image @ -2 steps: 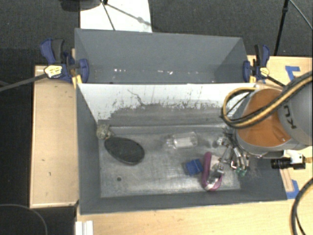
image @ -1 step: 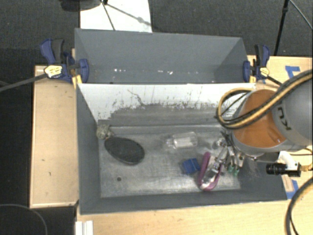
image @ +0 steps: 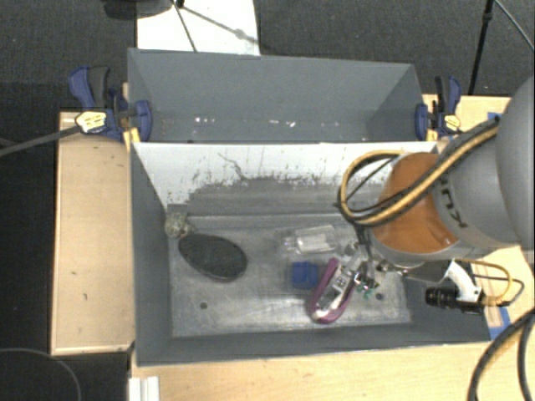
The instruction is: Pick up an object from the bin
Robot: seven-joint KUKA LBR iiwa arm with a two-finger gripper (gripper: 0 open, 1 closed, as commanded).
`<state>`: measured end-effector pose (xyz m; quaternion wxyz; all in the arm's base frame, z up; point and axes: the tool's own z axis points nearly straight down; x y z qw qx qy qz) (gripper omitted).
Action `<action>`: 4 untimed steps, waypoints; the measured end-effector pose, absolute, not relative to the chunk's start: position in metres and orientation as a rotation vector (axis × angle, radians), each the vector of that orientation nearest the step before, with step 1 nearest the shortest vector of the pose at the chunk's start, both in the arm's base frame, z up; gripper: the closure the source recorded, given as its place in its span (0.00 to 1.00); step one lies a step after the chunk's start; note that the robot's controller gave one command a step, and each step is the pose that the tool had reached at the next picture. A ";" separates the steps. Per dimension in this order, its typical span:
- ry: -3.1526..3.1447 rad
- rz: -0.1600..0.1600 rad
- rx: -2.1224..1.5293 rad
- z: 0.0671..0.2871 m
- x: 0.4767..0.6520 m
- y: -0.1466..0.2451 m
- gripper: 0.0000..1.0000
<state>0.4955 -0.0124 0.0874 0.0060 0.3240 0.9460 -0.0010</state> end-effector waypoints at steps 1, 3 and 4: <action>2.871 0.025 1.228 0.085 0.508 0.010 0.00; 2.872 0.005 1.256 0.199 0.506 0.009 1.00; 3.026 0.001 0.830 0.240 0.507 -0.004 1.00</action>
Offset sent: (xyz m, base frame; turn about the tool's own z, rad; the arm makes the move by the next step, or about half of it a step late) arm 0.0093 0.0305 -0.0152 0.1530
